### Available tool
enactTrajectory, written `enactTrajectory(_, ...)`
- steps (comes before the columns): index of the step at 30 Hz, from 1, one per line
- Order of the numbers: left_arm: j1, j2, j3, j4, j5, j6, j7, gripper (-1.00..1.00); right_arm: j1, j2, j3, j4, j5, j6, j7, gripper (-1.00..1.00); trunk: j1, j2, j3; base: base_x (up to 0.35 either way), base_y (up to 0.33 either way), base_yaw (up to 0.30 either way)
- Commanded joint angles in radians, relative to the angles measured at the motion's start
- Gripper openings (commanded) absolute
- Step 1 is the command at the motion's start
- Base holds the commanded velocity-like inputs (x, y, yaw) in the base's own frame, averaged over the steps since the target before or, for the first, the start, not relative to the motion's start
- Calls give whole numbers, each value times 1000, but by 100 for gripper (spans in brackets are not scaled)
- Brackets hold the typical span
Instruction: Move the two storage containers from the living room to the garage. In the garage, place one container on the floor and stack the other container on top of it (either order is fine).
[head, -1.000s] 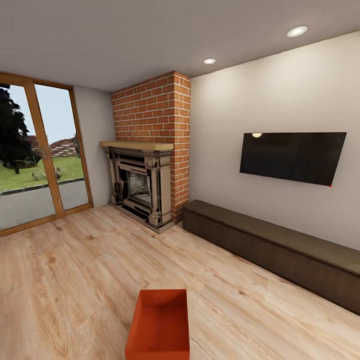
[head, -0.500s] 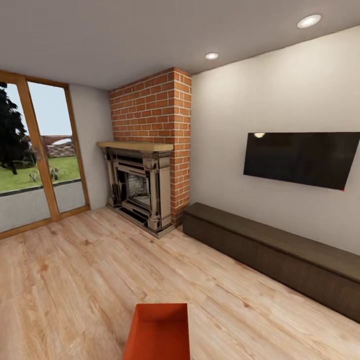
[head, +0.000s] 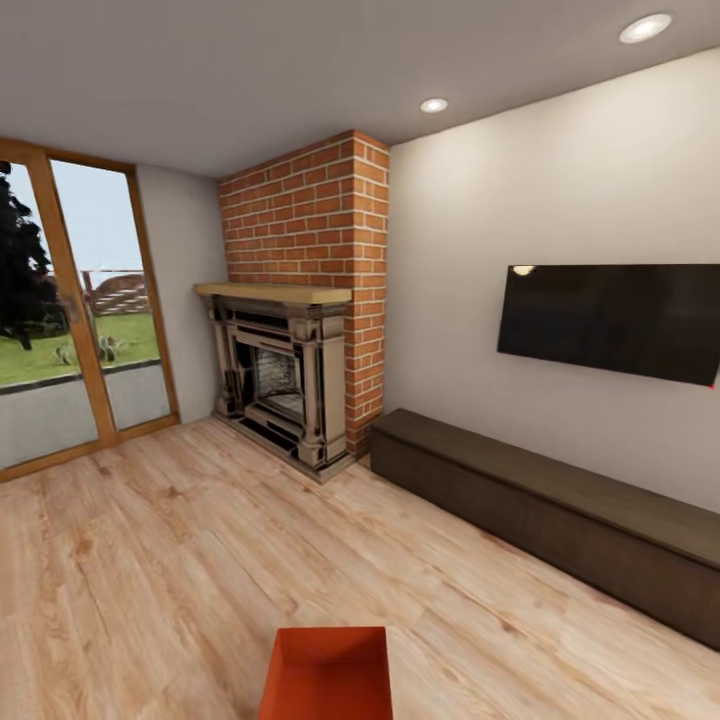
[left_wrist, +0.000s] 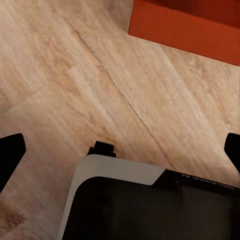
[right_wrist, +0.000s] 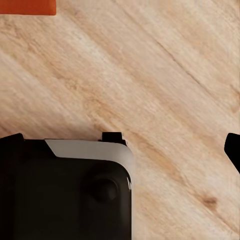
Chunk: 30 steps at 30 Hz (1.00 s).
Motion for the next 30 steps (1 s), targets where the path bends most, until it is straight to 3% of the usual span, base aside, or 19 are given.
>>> enactTrajectory(1, -1, 0, -9, 0, 7, -2, 1, 100, -1, 0, 8, 3, -7, -5, -1, 100, 1, -1, -1, 152, 266, 0)
enactTrajectory(11, -1, 0, -9, 0, 7, -2, 1, 100, -1, 0, 8, 3, -7, -5, -1, 100, 1, -1, -1, 146, 219, 0)
enactTrajectory(30, -1, 2, -7, 0, 7, -2, 1, 100, -1, 0, 8, 3, -7, -5, -1, 100, 1, -1, -1, 20, 36, 0)
